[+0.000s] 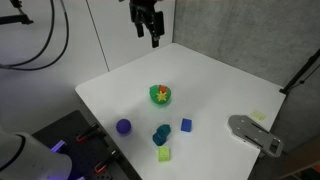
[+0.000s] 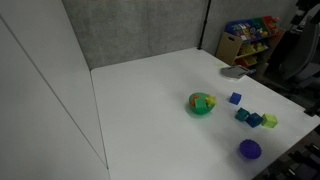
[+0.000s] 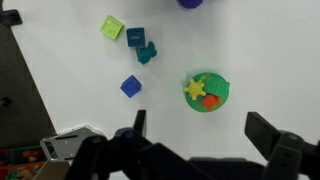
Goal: Put the yellow toy in the bowl
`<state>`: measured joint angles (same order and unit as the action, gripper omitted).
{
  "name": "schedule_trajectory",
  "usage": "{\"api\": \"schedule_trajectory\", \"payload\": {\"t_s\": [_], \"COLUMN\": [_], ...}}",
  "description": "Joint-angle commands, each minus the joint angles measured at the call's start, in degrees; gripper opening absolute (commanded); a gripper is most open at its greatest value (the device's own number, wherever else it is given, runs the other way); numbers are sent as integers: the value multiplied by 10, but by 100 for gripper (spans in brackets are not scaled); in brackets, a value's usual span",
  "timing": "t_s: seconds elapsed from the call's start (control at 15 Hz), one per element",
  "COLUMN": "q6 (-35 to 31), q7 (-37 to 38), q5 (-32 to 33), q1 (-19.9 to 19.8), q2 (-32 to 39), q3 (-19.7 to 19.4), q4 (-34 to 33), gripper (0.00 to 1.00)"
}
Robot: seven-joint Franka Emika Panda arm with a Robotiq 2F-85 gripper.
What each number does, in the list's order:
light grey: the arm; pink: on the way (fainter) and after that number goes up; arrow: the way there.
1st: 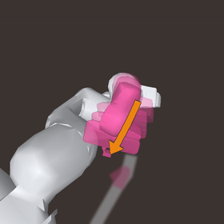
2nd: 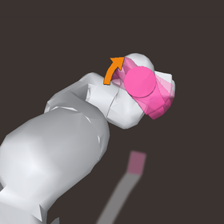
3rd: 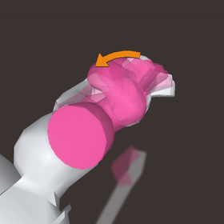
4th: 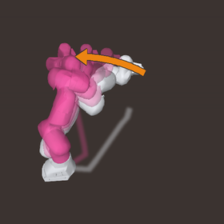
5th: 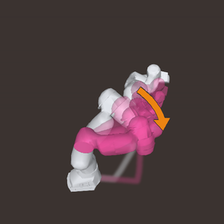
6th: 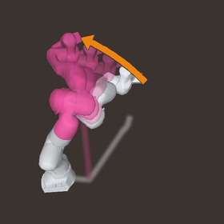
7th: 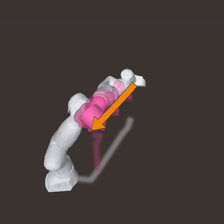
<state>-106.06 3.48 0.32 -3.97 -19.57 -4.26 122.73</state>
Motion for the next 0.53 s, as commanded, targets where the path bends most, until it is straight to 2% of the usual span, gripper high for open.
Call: {"api": "schedule_trajectory", "payload": {"t_s": [0.0,0.47], "q6": [36,25], "q7": [-18,-7], "q5": [20,14], "q1": [-1,-1], "q2": [-3,-4], "q3": [4,4], "q4": [-39,-36], "gripper": [100,100]}}
